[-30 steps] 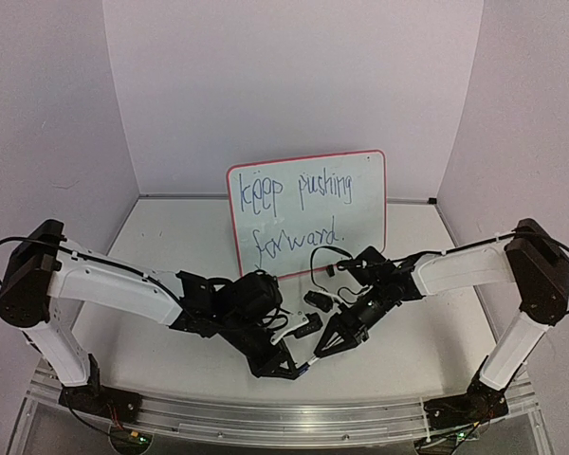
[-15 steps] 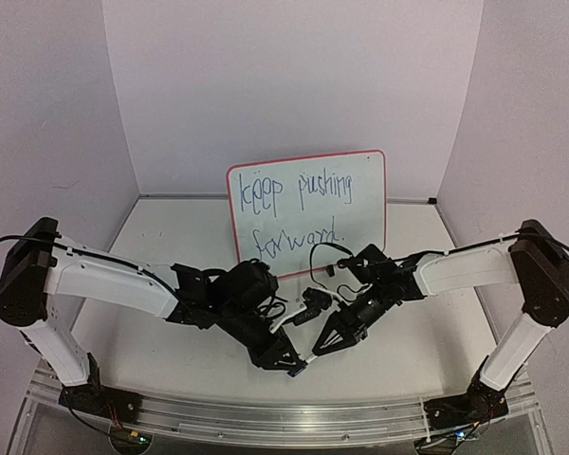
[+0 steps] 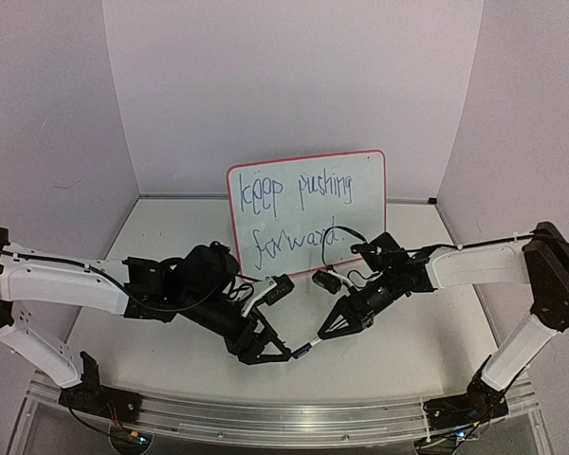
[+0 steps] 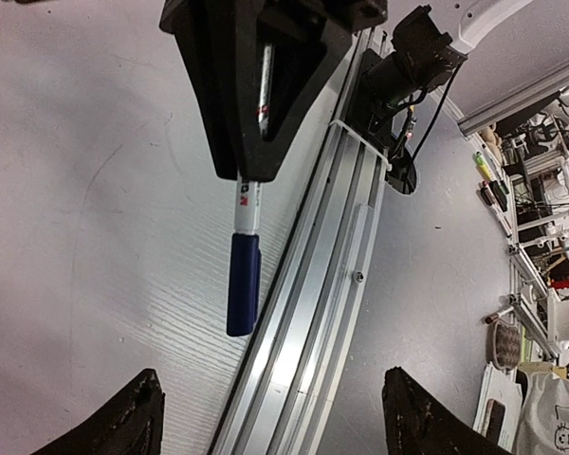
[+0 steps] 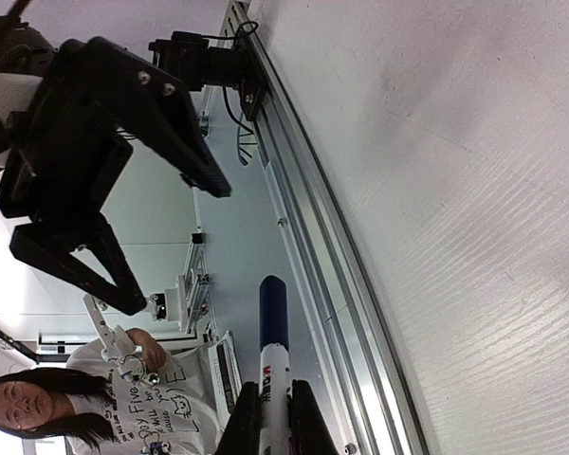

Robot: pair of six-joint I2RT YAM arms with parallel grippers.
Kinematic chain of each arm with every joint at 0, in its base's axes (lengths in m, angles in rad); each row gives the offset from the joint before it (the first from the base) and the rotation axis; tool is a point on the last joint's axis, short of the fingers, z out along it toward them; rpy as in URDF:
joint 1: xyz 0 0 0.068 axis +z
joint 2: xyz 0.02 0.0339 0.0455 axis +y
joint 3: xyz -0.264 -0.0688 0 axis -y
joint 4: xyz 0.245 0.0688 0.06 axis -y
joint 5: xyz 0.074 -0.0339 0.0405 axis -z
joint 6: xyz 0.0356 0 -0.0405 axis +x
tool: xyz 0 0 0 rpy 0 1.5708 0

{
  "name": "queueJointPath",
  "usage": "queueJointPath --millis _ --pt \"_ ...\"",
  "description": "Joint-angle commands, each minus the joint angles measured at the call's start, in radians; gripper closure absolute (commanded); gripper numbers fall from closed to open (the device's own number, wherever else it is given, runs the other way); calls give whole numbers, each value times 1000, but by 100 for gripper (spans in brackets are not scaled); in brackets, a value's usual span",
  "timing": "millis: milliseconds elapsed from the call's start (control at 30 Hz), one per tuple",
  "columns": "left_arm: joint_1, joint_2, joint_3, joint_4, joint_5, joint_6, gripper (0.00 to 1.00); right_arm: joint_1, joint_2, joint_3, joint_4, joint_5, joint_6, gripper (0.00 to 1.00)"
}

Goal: Write a sentence on the whiteboard
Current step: Pass from the right arm to the left

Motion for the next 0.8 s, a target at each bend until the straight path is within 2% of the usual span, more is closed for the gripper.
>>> queueJointPath --millis 0,233,333,533,633,767 --pt "9 32 -3 69 83 -62 20 2 -59 15 29 -13 22 100" --pt "32 100 34 136 166 -83 18 3 -96 23 29 -35 42 100" --pt "43 128 48 163 210 -89 20 3 -112 28 29 -38 47 100" --pt "44 167 67 178 273 -98 50 4 -121 25 29 -44 52 100" --pt "44 174 69 210 289 -103 59 6 -121 22 29 -47 52 100" --pt "44 186 77 213 300 -102 66 9 -121 25 29 -50 52 100"
